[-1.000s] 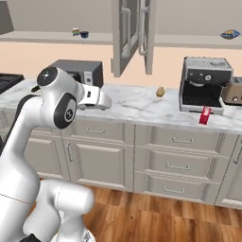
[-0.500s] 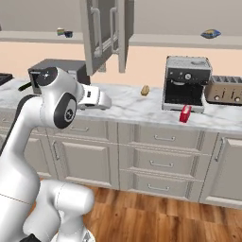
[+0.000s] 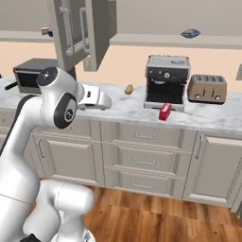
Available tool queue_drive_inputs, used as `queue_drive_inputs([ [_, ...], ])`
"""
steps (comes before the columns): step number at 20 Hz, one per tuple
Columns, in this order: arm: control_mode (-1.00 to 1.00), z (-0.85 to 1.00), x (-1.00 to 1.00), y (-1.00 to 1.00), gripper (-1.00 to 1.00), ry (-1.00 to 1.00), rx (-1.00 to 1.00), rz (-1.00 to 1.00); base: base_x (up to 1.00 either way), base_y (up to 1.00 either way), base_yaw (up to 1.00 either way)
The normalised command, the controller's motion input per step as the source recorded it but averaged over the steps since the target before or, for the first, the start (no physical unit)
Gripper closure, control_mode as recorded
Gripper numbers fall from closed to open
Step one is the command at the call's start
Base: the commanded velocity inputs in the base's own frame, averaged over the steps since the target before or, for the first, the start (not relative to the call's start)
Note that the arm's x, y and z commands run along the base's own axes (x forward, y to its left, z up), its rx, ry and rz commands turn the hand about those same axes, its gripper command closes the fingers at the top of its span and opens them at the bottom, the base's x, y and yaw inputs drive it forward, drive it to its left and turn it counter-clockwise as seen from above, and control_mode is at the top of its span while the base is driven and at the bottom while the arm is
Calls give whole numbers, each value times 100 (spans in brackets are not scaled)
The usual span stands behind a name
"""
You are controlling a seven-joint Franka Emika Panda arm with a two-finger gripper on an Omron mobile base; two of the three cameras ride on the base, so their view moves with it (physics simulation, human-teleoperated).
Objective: Pick the yogurt and boxed food from the counter and place them in the cabinets closest to them.
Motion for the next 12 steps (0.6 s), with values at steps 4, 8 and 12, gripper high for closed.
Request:
queue_drive_inputs([
  [4, 100, 0, 0, 0, -100, 0, 0, 0, 0, -55, 0],
  [8, 100, 0, 0, 0, -100, 0, 0, 0, 0, -54, 0],
  [12, 100, 0, 0, 0, -100, 0, 0, 0, 0, -52, 0],
])
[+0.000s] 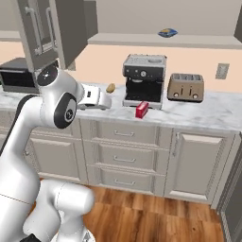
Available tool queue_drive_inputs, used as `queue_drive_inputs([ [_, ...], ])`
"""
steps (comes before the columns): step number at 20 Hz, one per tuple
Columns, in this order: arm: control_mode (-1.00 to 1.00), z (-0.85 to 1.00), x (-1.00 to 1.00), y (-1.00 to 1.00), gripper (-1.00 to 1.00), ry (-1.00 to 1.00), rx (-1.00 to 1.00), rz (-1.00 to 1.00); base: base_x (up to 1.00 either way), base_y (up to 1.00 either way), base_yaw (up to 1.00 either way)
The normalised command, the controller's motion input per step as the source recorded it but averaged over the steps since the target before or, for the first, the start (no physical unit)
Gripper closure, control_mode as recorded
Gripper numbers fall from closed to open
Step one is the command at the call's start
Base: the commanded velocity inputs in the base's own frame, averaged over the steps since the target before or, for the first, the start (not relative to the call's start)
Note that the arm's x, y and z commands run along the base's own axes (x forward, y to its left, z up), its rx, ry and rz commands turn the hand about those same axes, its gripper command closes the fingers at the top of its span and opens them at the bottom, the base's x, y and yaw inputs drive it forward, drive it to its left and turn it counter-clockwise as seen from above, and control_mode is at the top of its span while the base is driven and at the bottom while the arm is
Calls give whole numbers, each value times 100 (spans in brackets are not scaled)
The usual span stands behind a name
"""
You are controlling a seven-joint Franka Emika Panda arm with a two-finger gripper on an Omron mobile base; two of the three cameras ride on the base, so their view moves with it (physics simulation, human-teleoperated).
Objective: Pick the yogurt and boxed food from the counter and place them in the cabinets closest to them.
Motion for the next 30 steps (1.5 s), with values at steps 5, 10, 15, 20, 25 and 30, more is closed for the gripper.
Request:
queue_drive_inputs([
  [5, 100, 0, 0, 0, -100, 0, 0, 0, 0, -45, 2],
  [10, 100, 0, 0, 0, -100, 0, 0, 0, -1, -30, 4],
  [15, 100, 0, 0, 0, -100, 0, 0, 0, -4, -30, 5],
  [20, 100, 0, 0, 0, -100, 0, 0, 0, -15, -39, 5],
  [25, 100, 0, 0, 0, -100, 0, 0, 0, -9, -20, 1],
  [30, 100, 0, 0, 0, -100, 0, 0, 0, 4, -8, 0],
])
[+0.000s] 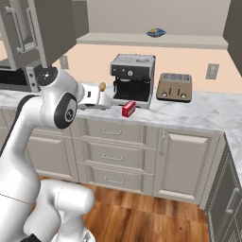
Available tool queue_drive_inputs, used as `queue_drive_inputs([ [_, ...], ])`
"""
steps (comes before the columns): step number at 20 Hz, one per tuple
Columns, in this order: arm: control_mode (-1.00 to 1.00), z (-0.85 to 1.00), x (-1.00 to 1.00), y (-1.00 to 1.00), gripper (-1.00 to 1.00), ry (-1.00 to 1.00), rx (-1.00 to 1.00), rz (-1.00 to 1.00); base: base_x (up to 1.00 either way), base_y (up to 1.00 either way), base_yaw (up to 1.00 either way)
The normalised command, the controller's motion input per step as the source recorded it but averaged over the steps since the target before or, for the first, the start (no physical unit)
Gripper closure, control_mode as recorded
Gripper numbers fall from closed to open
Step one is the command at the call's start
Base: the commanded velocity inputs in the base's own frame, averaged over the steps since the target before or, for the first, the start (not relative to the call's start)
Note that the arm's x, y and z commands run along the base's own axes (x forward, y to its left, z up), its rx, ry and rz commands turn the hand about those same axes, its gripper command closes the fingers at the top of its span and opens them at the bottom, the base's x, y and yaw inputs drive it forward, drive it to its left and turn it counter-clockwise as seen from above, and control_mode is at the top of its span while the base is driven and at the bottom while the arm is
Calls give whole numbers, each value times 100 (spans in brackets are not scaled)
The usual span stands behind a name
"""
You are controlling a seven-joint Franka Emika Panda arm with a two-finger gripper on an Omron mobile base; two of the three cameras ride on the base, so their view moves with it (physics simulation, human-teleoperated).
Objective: Pick the yogurt and boxed food from the counter and place them in the cabinets closest to them.
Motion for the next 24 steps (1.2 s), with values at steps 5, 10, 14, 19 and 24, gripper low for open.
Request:
queue_drive_inputs([
  [5, 100, 0, 0, 0, -100, 0, 0, 0, 25, -12, 0],
  [10, 100, 0, 0, 0, -100, 0, 0, 0, 31, -17, 0],
  [14, 100, 0, 0, 0, -100, 0, 0, 0, 36, -20, 0],
  [19, 100, 0, 0, 0, -100, 0, 0, 0, 42, -20, 0],
  [24, 100, 0, 0, 0, -100, 0, 0, 0, 45, -19, 0],
])
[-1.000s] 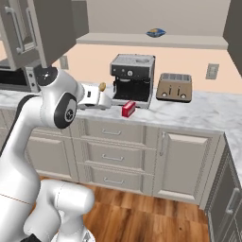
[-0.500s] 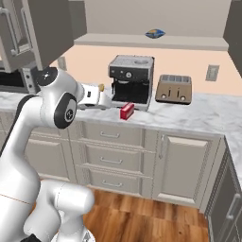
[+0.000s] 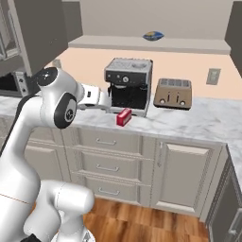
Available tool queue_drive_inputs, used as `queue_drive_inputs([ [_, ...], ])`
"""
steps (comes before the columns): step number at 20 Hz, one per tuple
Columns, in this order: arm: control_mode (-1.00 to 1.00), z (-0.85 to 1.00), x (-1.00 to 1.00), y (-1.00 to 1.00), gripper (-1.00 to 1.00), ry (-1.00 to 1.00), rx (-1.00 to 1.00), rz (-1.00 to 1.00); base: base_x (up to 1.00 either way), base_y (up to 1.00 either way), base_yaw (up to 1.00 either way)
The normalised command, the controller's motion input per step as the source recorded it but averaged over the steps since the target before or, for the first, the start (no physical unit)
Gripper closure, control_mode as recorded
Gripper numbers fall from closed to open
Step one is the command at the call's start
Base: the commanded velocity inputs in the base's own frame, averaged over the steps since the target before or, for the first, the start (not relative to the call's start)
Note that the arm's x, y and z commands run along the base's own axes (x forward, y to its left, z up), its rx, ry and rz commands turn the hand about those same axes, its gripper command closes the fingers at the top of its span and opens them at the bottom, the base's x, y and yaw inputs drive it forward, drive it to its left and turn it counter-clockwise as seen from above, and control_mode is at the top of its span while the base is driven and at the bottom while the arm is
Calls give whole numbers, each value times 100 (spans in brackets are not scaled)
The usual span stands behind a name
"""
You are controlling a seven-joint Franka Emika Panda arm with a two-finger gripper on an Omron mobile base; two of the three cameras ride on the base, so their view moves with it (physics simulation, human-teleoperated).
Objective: Pick the yogurt and boxed food from the counter and place them in the cabinets closest to them.
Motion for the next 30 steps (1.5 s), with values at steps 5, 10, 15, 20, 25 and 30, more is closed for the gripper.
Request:
queue_drive_inputs([
  [5, 100, 0, 0, 0, -100, 0, 0, 0, 47, -19, 0],
  [10, 100, 0, 0, 0, -100, 0, 0, 0, 46, -18, 0],
  [15, 100, 0, 0, 0, -100, 0, 0, 0, 45, -18, 0],
  [20, 100, 0, 0, 0, -100, 0, 0, 0, 39, -19, 0],
  [25, 100, 0, 0, 0, -100, 0, 0, 0, 38, -20, 0],
  [30, 100, 0, 0, 0, -100, 0, 0, 0, 35, -19, 0],
])
